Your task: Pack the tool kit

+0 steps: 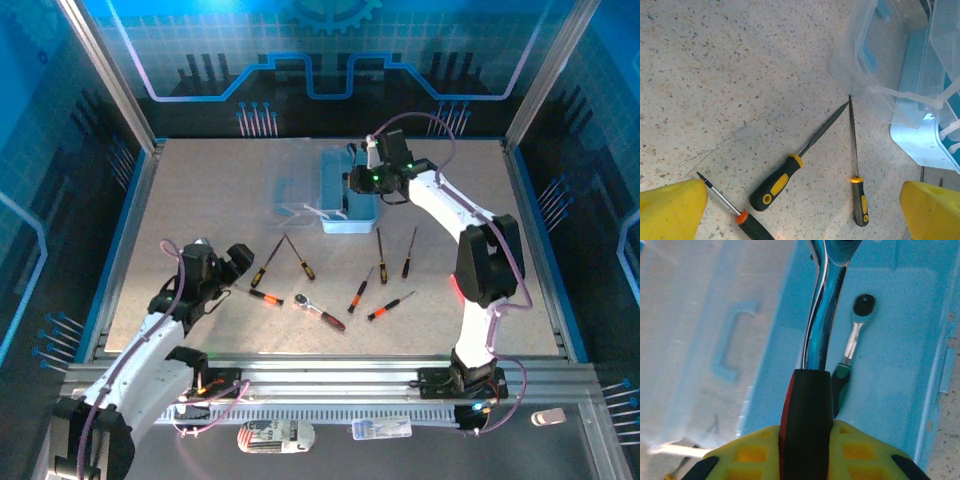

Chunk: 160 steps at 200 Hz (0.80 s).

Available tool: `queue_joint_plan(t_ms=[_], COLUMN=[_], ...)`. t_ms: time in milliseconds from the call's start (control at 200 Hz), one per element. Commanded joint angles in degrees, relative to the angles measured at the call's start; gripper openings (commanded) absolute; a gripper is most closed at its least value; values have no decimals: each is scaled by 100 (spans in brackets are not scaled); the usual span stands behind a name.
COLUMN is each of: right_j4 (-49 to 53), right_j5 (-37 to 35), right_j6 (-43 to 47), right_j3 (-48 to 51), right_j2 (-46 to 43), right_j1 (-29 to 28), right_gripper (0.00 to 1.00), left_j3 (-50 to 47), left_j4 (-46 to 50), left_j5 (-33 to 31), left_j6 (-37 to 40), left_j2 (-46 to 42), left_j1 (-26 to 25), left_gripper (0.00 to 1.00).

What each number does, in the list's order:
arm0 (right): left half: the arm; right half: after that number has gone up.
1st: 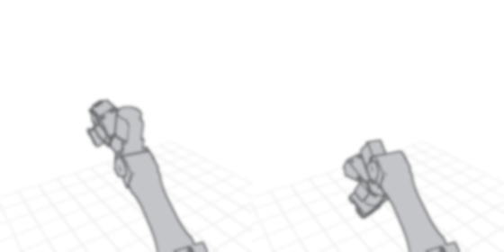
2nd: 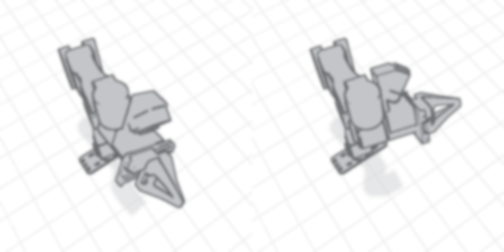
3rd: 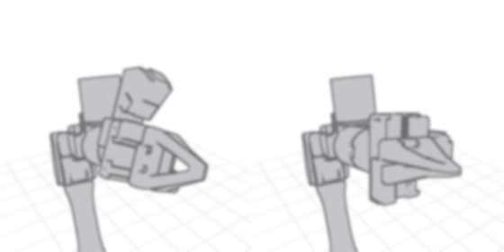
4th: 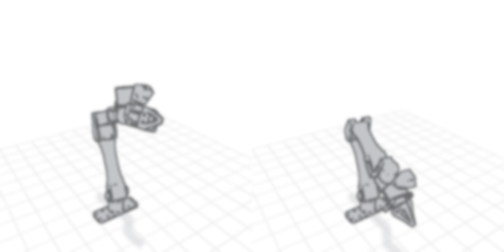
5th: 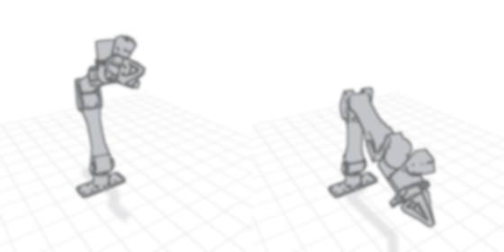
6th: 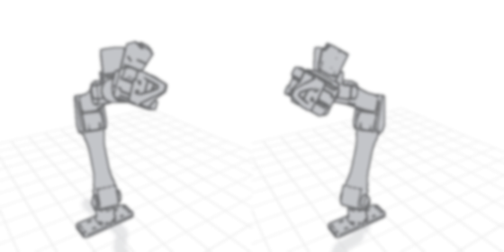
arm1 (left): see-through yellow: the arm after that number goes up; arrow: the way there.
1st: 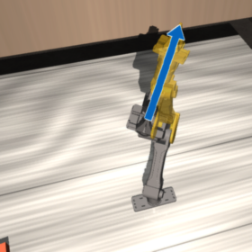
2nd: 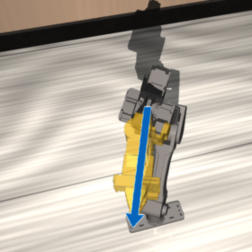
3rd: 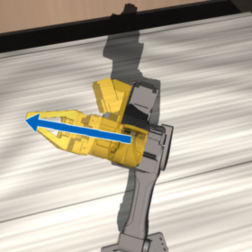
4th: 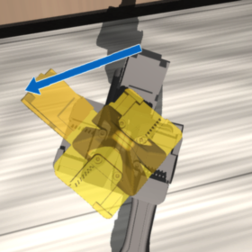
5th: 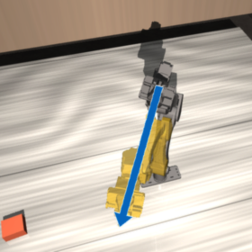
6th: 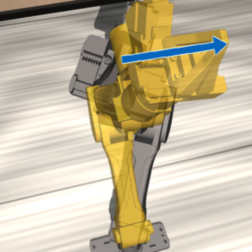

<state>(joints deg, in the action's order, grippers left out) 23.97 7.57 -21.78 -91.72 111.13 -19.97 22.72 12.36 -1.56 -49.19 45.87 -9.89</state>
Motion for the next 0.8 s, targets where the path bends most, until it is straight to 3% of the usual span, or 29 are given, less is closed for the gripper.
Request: queue_joint_plan(t_ms=[0, 345, 795], right_j4=[162, 582, 1129], right_j5=[-140, 42, -221], right_j6=[156, 253, 72], right_j3=[-291, -1104, -1594], right_j2=[247, 1303, 1913], right_j1=[168, 213, 150], right_gripper=[16, 16, 18], left_j3=[70, 200, 76], left_j4=[126, 200, 289], left_j5=[122, 118, -76], left_j6=[137, 137, -1], left_j2=[-108, -28, -245], left_j1=[44, 49, 49], left_gripper=[99, 99, 99])
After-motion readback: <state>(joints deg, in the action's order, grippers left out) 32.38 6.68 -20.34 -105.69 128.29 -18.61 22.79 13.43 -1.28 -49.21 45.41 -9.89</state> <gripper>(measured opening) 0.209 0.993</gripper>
